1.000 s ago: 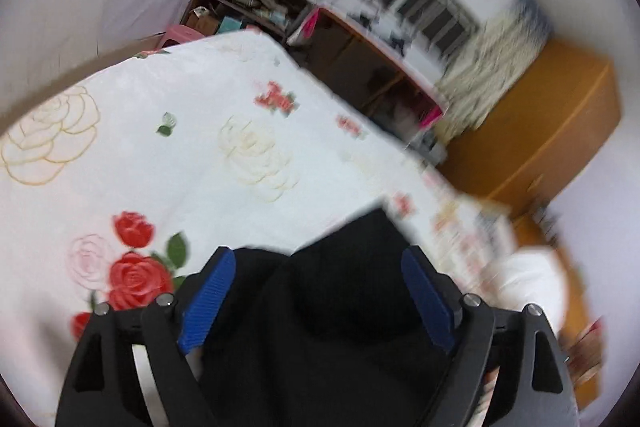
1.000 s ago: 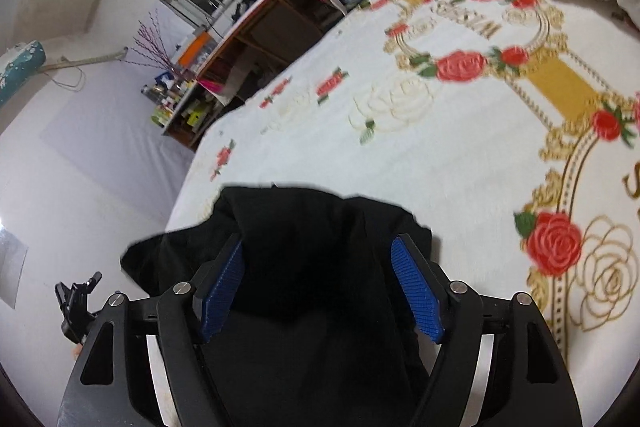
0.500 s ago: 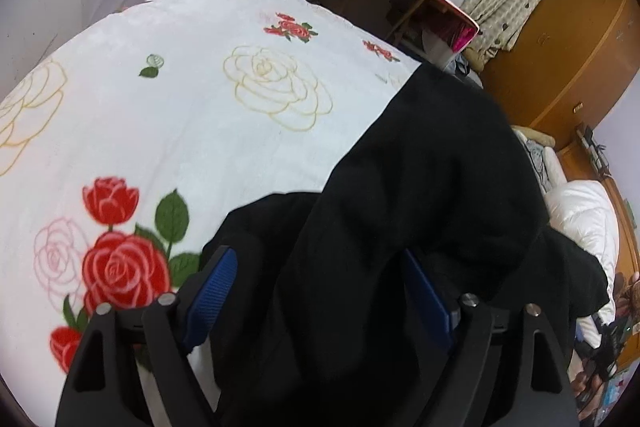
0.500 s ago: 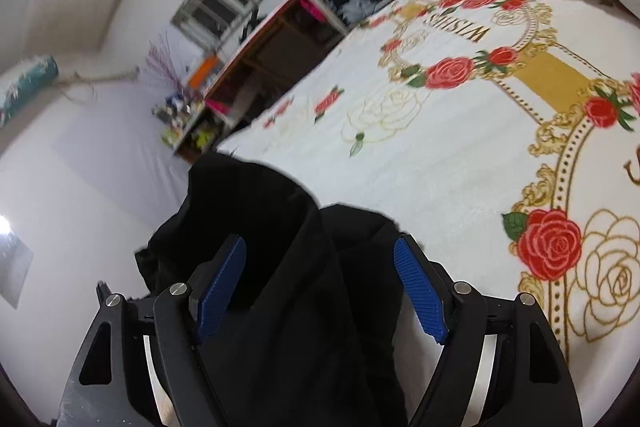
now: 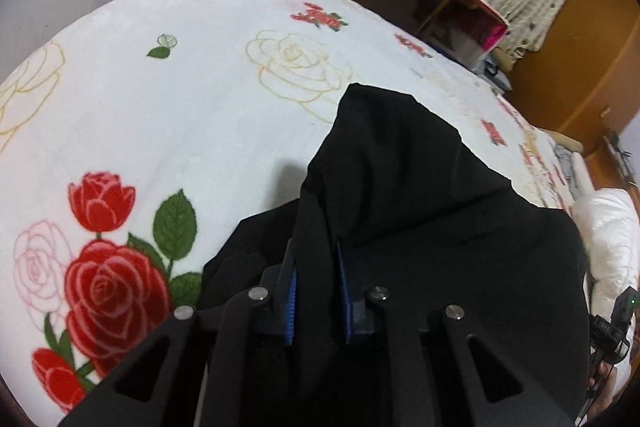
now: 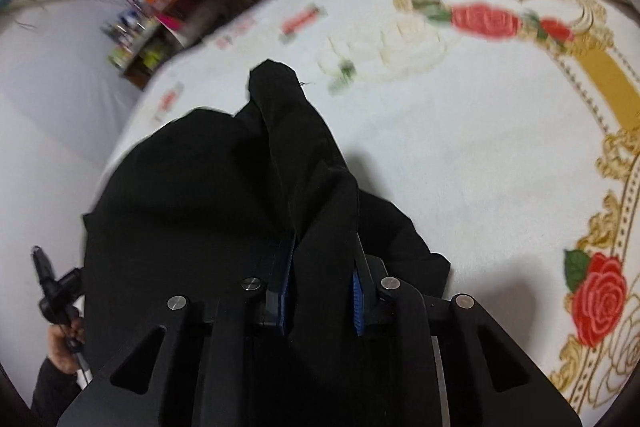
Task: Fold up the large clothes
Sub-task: 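Lift the hem with both tools and fold it over toward the collar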
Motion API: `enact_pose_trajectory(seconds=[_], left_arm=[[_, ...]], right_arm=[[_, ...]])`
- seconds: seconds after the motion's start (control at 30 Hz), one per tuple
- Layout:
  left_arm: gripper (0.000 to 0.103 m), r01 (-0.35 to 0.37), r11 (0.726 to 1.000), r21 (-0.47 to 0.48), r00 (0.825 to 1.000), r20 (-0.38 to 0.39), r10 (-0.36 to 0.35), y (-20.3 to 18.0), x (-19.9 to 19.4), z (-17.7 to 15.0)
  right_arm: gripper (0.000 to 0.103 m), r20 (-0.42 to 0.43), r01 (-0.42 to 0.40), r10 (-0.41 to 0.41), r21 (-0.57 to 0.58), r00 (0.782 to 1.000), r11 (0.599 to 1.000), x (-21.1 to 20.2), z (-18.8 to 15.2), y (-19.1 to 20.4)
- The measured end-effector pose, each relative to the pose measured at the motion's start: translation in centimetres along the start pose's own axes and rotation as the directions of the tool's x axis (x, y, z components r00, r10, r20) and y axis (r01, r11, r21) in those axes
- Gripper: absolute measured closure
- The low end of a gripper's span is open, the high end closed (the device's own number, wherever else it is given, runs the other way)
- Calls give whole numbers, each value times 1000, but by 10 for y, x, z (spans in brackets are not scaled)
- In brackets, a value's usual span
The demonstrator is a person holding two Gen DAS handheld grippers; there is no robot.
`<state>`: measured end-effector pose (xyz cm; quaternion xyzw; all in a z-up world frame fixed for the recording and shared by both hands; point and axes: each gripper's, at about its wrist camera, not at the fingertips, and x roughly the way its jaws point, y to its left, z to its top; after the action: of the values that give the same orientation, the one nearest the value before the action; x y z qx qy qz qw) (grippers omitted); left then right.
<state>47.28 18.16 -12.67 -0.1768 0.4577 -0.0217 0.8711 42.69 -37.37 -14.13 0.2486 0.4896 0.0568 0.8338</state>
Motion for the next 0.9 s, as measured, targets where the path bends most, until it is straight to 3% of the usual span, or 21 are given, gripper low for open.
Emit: enact_pose_trajectory(seconds=[0.13,0.3,0.4,0.47,0.57,0.67,0.73,0.77,0.9], left_arm=[[81,1,1000,-9,1000,10,0,-7,-13,7],[74,13,999,41,991,133,-18,-18,-68,1],[74,-7,995,95,974,225,-15,-28,-103,-18],[74,28,994,107,965,256,-55,-33,-124,-42],[74,88,981,171,967,220,-126,-49,-135,-86],[74,119,933,339,975,136,-173,-83,-123,-137],[74,65,902,428,985,115,-126,-103,-93,-148],[74,47,900,434,985,128,-113,-105,-80,-145],[75,55,941,334,986,128,-103,-100,-38,-102]], right_arm=[[76,-5,66,-66,-8,998,998,-6,8,6],[72,170,145,-123,-121,978,982,-72,-6,40],[72,240,126,-73,-216,968,968,-104,-38,72],[72,244,140,-73,-272,967,952,-110,-72,89],[72,205,142,-80,-308,975,941,-101,-125,99],[71,235,183,-101,-360,967,915,-88,-161,101],[71,221,201,-126,-361,967,910,-67,-155,98],[71,217,214,-144,-352,966,911,-52,-142,94],[71,207,248,-184,-349,961,904,-22,-104,89]])
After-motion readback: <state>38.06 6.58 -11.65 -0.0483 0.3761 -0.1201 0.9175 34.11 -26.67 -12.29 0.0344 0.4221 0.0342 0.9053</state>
